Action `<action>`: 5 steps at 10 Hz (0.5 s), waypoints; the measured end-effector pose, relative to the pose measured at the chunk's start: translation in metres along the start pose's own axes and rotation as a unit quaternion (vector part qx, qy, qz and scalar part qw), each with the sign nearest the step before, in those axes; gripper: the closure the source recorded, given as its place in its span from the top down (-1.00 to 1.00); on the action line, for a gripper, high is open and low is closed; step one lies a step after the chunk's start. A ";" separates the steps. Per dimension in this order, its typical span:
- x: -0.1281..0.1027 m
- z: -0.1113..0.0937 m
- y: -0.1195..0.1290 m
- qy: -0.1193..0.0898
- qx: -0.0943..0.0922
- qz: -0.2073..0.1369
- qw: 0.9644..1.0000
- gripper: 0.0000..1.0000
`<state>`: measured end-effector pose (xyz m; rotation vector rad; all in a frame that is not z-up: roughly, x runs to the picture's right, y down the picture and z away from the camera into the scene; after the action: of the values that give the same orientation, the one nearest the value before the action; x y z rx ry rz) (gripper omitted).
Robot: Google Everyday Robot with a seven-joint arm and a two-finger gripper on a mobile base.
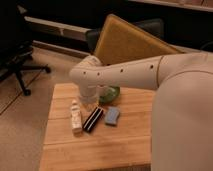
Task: Push the eraser across the table
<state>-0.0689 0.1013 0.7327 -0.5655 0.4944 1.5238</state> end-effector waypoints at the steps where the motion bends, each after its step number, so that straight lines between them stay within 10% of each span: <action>1: 0.001 0.000 0.002 0.000 -0.001 -0.001 1.000 -1.00; 5: 0.001 0.000 0.001 0.000 -0.001 0.001 1.000 -1.00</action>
<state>-0.0701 0.1016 0.7322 -0.5668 0.4932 1.5264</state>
